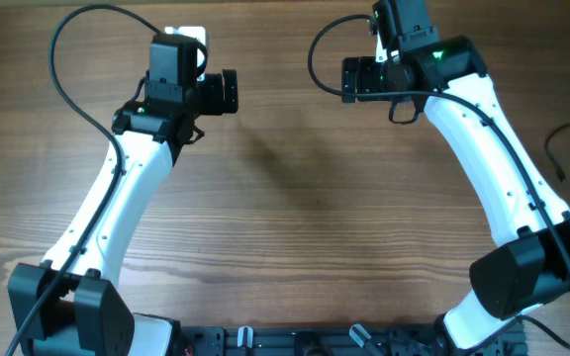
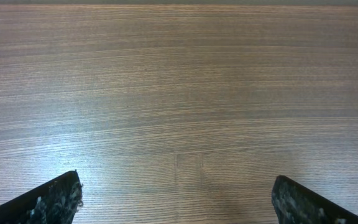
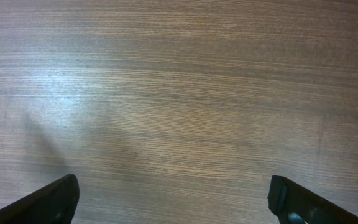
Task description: Untangle cables
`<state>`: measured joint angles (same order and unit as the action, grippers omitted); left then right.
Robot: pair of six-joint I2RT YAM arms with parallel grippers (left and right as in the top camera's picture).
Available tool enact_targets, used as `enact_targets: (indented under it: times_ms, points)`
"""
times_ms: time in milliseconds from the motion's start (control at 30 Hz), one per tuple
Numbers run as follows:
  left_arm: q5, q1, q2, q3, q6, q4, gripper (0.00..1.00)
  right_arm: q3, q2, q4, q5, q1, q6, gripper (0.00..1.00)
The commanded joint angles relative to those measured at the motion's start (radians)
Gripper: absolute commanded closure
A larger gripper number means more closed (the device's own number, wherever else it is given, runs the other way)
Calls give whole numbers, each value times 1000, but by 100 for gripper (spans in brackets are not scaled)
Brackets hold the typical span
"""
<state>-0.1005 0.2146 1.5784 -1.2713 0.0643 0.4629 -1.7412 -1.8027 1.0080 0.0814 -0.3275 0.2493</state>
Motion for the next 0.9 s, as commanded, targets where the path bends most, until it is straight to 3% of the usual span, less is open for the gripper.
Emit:
enact_targets:
  times_ms: [0,600,867]
  points:
    - [-9,3,-2,-5,-7,-2,0,8,-19,-3,-8,-3,16,0]
    - [-9,3,-6,-5,-7,30,0,8,-19,-3,-8,-3,16,0]
    - [-9,3,-102,27,37,24,0,8,-19,-3,-8,-3,16,0]
